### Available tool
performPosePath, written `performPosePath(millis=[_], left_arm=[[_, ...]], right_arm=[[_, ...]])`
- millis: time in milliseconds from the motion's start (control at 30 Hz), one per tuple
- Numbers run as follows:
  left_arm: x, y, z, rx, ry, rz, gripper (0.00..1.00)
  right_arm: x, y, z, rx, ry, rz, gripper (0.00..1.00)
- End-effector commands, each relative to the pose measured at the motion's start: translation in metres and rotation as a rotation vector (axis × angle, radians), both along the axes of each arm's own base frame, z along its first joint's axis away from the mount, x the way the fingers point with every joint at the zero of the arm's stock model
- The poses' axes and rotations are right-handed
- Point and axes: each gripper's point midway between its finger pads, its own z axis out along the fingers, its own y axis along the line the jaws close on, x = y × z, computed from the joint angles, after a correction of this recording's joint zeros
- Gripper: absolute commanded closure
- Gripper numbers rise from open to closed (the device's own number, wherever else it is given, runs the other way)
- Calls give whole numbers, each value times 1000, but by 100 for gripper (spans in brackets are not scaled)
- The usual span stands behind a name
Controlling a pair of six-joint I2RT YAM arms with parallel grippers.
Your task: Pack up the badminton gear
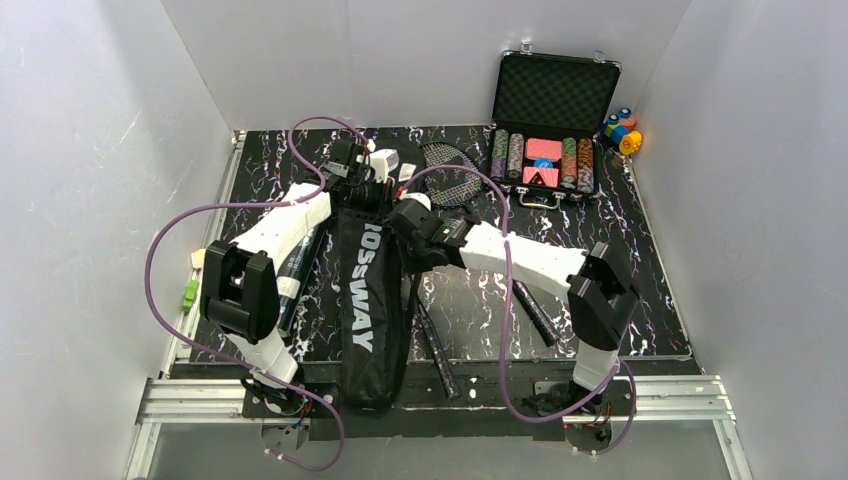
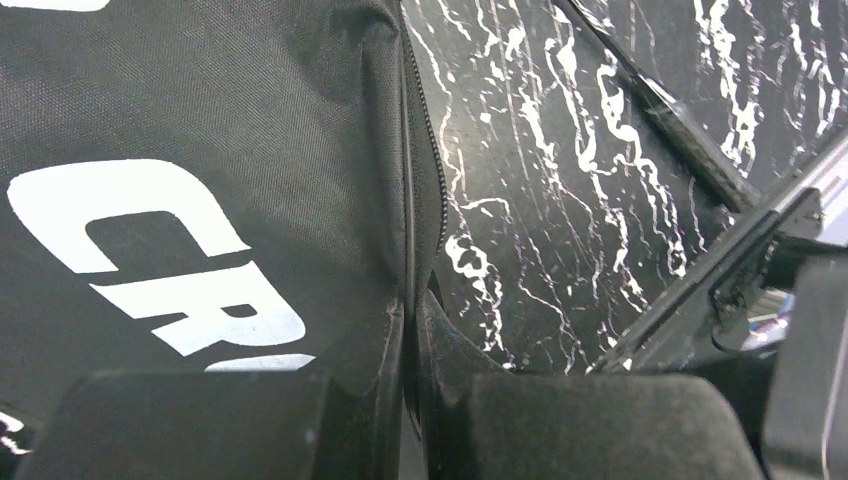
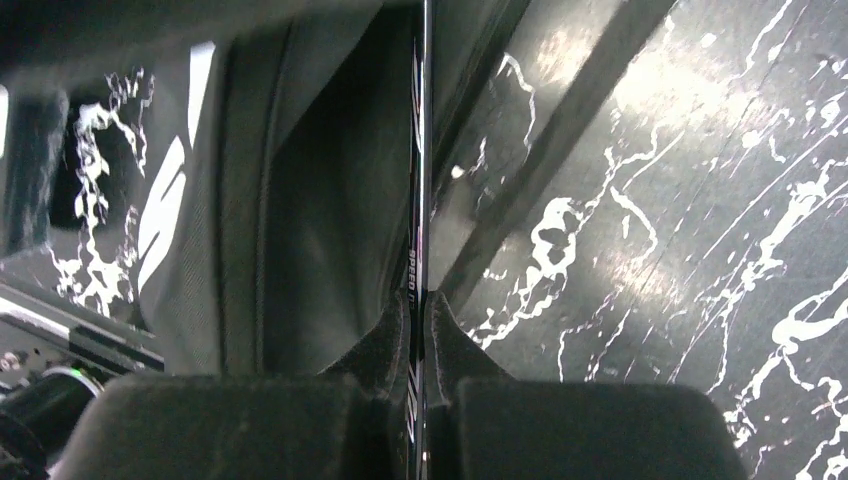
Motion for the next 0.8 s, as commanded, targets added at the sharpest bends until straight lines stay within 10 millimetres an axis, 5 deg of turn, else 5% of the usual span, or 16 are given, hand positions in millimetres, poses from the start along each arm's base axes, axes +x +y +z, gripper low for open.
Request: performPosePath(millis=[0, 233, 467, 633, 767], left_arm=[[-26, -19, 39, -125, -3, -112, 100], [-30, -17, 29, -102, 20, -136, 100], [-32, -19, 32, -128, 18, -151, 100], [-29, -17, 28, -126, 6, -156, 100], [-28, -15, 24, -126, 2, -154, 100]], right_arm=[[30, 37, 27, 208, -75, 11, 99], [35, 55, 24, 327, -51, -31, 99], [37, 48, 33, 468, -6, -97, 99], [20, 52, 40, 609, 71, -20, 67], [9, 46, 44, 698, 131, 17, 55]])
